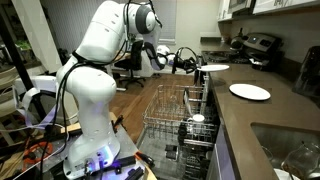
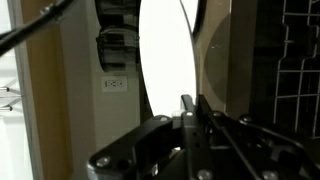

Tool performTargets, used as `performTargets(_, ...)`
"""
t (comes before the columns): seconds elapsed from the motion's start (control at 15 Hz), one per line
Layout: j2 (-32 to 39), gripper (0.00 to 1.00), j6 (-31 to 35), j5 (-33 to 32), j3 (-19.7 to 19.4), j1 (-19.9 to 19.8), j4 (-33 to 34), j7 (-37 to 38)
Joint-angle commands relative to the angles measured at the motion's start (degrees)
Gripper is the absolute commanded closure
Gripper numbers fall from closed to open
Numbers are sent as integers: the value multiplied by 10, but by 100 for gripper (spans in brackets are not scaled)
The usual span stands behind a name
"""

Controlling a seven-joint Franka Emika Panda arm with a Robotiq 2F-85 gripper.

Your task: Take the white plate on the top and put it behind the white cup in the dishwasher

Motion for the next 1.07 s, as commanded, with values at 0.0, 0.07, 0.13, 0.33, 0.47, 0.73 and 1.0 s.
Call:
performTargets(0.0,-45,93,-48,7,18,14,-48,9)
performTargets(0.07,-53,93,-55,10,25,17,-58,14)
performTargets(0.13,-61,93,-59,12,31,19,-67,16)
performTargets(0.33,-91,93,-66,25,53,23,-99,42)
performTargets(0.47,-110,93,-69,37,65,27,-117,58)
performTargets(0.73,-147,93,-59,63,90,33,-151,92)
performTargets(1.0,-183,93,-40,79,112,35,-186,137)
